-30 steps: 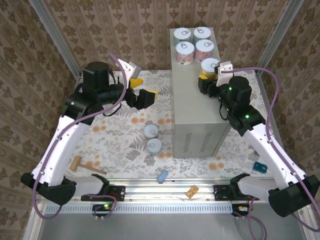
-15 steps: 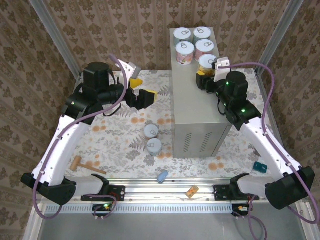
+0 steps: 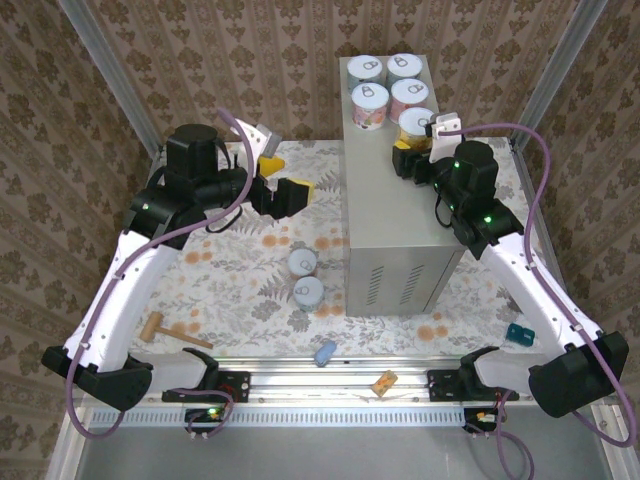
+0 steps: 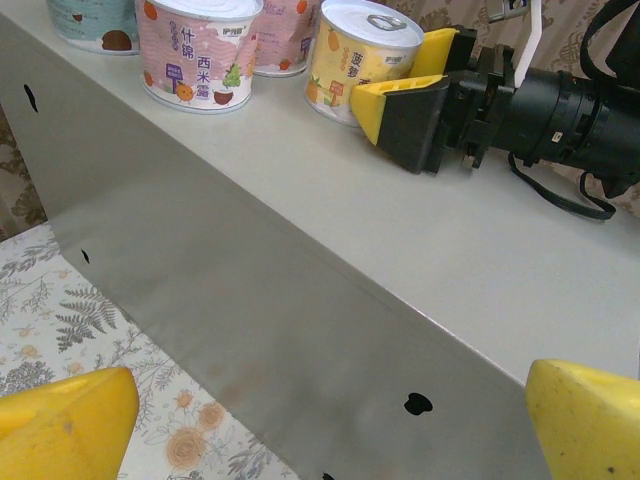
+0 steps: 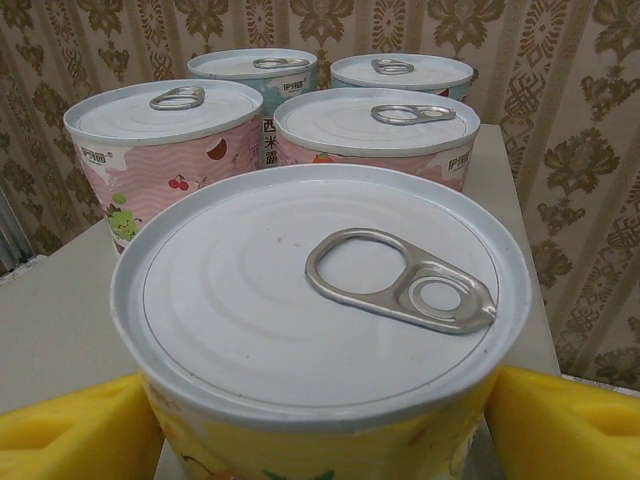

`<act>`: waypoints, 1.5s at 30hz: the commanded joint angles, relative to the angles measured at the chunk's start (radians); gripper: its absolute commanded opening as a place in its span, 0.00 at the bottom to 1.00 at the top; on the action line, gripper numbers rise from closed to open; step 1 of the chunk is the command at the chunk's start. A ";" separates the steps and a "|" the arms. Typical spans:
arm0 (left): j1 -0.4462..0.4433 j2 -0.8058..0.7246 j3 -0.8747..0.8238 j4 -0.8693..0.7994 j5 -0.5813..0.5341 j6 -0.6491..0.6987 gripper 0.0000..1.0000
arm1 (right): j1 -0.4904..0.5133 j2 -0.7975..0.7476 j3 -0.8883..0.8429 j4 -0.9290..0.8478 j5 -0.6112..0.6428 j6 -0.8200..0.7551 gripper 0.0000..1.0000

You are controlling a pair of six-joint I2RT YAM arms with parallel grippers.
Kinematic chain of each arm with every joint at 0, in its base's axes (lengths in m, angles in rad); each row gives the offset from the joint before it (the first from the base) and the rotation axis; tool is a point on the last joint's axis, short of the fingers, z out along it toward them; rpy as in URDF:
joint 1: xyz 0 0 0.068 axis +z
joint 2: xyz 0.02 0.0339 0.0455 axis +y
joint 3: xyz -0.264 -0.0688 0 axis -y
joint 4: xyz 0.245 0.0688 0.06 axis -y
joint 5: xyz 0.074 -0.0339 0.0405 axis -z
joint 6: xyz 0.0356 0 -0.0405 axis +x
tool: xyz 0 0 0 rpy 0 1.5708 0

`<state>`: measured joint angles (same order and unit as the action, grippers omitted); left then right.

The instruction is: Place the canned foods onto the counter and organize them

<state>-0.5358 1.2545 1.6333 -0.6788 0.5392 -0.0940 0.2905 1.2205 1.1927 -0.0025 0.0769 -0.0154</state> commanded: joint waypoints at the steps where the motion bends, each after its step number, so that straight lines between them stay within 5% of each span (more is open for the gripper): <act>1: 0.005 -0.020 -0.004 0.025 0.019 -0.016 1.00 | -0.009 0.017 0.007 -0.047 -0.010 0.012 0.85; 12: 0.012 0.019 0.025 0.030 -0.004 -0.020 1.00 | -0.010 -0.057 0.011 -0.082 -0.039 0.015 1.00; 27: 0.044 0.283 0.234 0.160 -0.183 -0.038 1.00 | -0.007 -0.417 -0.013 -0.433 0.008 0.124 1.00; 36: 0.066 0.521 0.473 0.166 -0.181 -0.047 1.00 | -0.006 -0.550 -0.009 -0.625 -0.036 0.093 1.00; 45: 0.117 0.732 0.712 0.139 -0.171 -0.089 1.00 | -0.006 -0.638 -0.045 -0.629 -0.075 0.076 1.00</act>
<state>-0.4427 1.9541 2.2772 -0.5369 0.3656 -0.1505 0.2848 0.5983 1.1595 -0.6144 0.0280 0.0788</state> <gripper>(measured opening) 0.999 0.999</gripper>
